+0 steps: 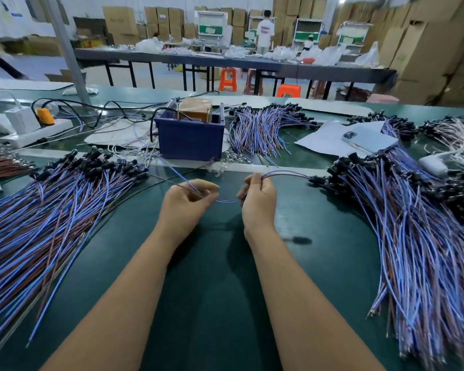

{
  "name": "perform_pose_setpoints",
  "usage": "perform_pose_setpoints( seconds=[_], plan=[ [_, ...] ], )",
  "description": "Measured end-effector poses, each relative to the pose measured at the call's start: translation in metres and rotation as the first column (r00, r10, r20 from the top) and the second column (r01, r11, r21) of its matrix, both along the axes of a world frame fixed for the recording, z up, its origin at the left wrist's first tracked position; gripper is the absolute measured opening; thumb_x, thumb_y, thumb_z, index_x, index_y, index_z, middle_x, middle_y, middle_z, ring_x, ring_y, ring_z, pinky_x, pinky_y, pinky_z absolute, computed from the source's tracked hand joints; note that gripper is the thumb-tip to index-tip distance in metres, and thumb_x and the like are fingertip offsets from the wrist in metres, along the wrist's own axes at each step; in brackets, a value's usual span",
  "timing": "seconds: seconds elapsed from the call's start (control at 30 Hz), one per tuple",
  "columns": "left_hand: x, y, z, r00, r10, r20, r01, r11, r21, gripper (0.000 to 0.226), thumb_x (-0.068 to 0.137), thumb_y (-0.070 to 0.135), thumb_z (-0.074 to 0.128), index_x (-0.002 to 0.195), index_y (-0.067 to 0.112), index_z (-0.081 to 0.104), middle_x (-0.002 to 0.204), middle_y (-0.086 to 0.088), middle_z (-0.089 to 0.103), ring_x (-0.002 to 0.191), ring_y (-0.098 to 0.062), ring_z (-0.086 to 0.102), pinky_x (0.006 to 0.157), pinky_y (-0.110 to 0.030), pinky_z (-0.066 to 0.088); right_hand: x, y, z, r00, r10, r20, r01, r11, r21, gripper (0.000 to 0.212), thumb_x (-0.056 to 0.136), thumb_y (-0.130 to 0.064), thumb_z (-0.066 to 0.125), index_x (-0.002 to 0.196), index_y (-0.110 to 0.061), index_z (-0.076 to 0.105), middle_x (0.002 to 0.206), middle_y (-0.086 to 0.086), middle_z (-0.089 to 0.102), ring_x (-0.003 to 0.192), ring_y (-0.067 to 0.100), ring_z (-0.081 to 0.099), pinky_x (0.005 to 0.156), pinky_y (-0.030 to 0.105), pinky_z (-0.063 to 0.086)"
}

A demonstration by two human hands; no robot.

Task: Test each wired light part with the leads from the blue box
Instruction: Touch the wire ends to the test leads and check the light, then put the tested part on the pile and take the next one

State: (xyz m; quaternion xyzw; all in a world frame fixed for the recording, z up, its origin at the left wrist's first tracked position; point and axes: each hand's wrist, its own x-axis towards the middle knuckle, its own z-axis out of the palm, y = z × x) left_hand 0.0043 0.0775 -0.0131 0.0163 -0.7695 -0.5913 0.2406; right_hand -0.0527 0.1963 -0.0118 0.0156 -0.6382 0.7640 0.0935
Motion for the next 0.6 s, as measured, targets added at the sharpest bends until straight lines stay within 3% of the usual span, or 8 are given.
perform_pose_setpoints(
  seconds=[0.1, 0.17, 0.27, 0.37, 0.47, 0.53, 0.6],
  plan=[
    [0.007, 0.026, 0.001, 0.990, -0.102, -0.096, 0.074, 0.964, -0.256, 0.013, 0.080, 0.002, 0.075, 0.082, 0.015, 0.075, 0.074, 0.005, 0.068, 0.069, -0.002, 0.061, 0.067, -0.014, 0.046, -0.004, 0.025, 0.007, 0.995, -0.090, -0.043, 0.096, 0.985, 0.144, 0.032, 0.105, -0.021, 0.035, 0.075, -0.020, 0.048, 0.056, 0.000, 0.044, 0.050, 0.012, 0.041, 0.057, 0.030, 0.034],
    [0.008, 0.049, 0.006, 0.969, -0.181, -0.168, 0.103, 0.915, -0.389, 0.008, 0.081, 0.005, 0.075, 0.084, 0.013, 0.077, 0.076, -0.001, 0.066, 0.071, -0.010, 0.062, 0.069, -0.022, 0.048, -0.008, 0.049, 0.019, 0.990, -0.115, -0.086, 0.135, 0.949, 0.283, 0.032, 0.104, -0.025, 0.035, 0.077, -0.023, 0.051, 0.059, -0.001, 0.047, 0.056, 0.017, 0.043, 0.062, 0.034, 0.036],
    [0.010, 0.093, 0.019, 0.932, -0.262, -0.249, 0.136, 0.892, -0.431, 0.006, 0.083, 0.006, 0.073, 0.087, 0.009, 0.077, 0.078, -0.005, 0.066, 0.069, -0.019, 0.061, 0.066, -0.032, 0.050, -0.016, 0.092, 0.044, 0.976, -0.152, -0.154, 0.209, 0.854, 0.476, 0.030, 0.103, -0.029, 0.036, 0.088, -0.016, 0.058, 0.065, -0.001, 0.051, 0.064, 0.023, 0.048, 0.063, 0.037, 0.039],
    [0.013, 0.137, 0.030, 0.875, -0.365, -0.319, 0.195, 0.868, -0.457, 0.013, 0.085, 0.006, 0.070, 0.096, 0.009, 0.077, 0.087, -0.002, 0.069, 0.070, -0.018, 0.062, 0.065, -0.026, 0.051, -0.020, 0.141, 0.073, 0.948, -0.169, -0.270, 0.309, 0.689, 0.655, 0.034, 0.101, -0.027, 0.039, 0.086, -0.005, 0.059, 0.066, 0.005, 0.052, 0.060, 0.023, 0.047, 0.056, 0.036, 0.036],
    [0.015, 0.166, 0.037, 0.841, -0.475, -0.259, 0.299, 0.807, -0.509, 0.024, 0.087, 0.003, 0.066, 0.107, 0.015, 0.075, 0.097, 0.006, 0.068, 0.074, -0.016, 0.064, 0.069, -0.027, 0.052, -0.019, 0.194, 0.097, 0.938, -0.152, -0.312, 0.345, 0.509, 0.789, 0.036, 0.099, -0.025, 0.043, 0.069, -0.008, 0.051, 0.058, 0.005, 0.047, 0.053, 0.022, 0.041, 0.050, 0.032, 0.028],
    [0.015, 0.173, 0.035, 0.848, -0.497, -0.181, 0.338, 0.772, -0.539, 0.033, 0.089, 0.002, 0.064, 0.114, 0.022, 0.072, 0.101, 0.007, 0.069, 0.079, -0.012, 0.064, 0.073, -0.030, 0.054, -0.017, 0.227, 0.104, 0.956, -0.144, -0.257, 0.293, 0.384, 0.875, 0.036, 0.099, -0.026, 0.044, 0.067, -0.010, 0.049, 0.063, 0.008, 0.051, 0.062, 0.029, 0.048, 0.056, 0.034, 0.035],
    [0.014, 0.172, 0.030, 0.872, -0.476, -0.112, 0.357, 0.777, -0.518, 0.036, 0.089, 0.003, 0.062, 0.117, 0.024, 0.069, 0.100, 0.008, 0.068, 0.081, -0.009, 0.063, 0.076, -0.030, 0.053, -0.013, 0.255, 0.104, 0.970, -0.178, -0.165, 0.204, 0.229, 0.952, 0.030, 0.099, -0.028, 0.044, 0.081, -0.009, 0.059, 0.084, 0.014, 0.061, 0.079, 0.032, 0.056, 0.070, 0.037, 0.045]
  ],
)
